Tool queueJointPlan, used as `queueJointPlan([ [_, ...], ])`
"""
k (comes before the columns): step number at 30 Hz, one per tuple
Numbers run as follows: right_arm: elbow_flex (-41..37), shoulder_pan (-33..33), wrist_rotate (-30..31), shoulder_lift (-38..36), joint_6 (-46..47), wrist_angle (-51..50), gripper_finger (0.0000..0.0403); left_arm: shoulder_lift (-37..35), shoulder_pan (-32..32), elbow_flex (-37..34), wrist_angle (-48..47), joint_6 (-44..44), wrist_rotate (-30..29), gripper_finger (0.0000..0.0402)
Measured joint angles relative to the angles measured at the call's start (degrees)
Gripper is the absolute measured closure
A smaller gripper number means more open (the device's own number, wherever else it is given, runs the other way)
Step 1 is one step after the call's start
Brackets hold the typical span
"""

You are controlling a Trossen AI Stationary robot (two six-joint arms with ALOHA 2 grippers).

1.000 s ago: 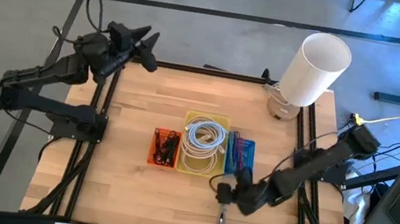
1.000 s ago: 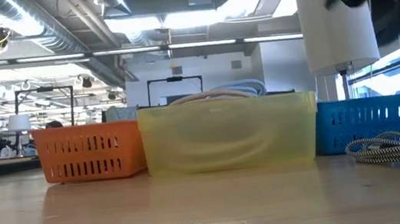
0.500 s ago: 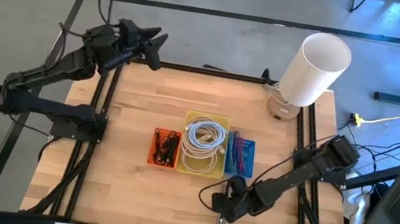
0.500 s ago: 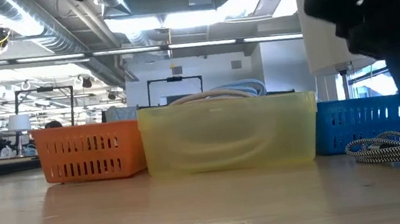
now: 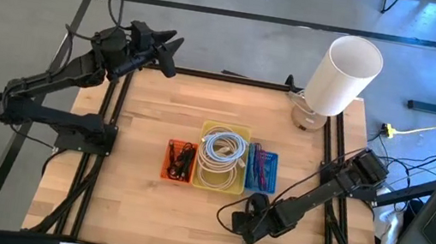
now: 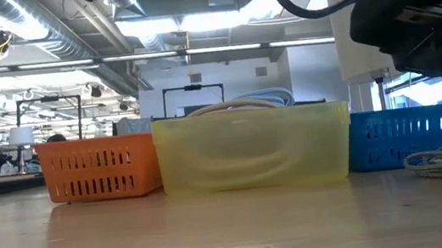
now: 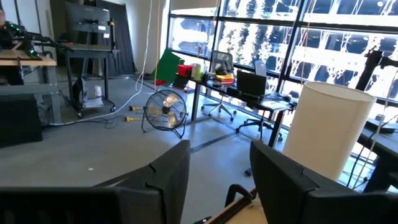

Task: Pick & Place USB Port
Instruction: Put the gray patterned usb cable into the blue bin

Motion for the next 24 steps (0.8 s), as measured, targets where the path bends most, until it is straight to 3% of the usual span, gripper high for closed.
queueJointPlan([
  [5,-0.09,0.03,-0.07,0.03,0.0,-0.66,0.0375,0.0,-0.02,0.0,0.0,-0.01,0.0,0.0242],
  [15,3.29,0.02,0.37,-0.11,-0.56,-4.32,0.0378,0.0,-0.02,0.0,-0.02,0.87,-0.02,0.0244],
  [24,18.7,-0.01,3.75,-1.46,-5.58,-18.31,0.0378,-0.02,0.0,0.01,-0.04,1.89,-0.04,0.0245],
])
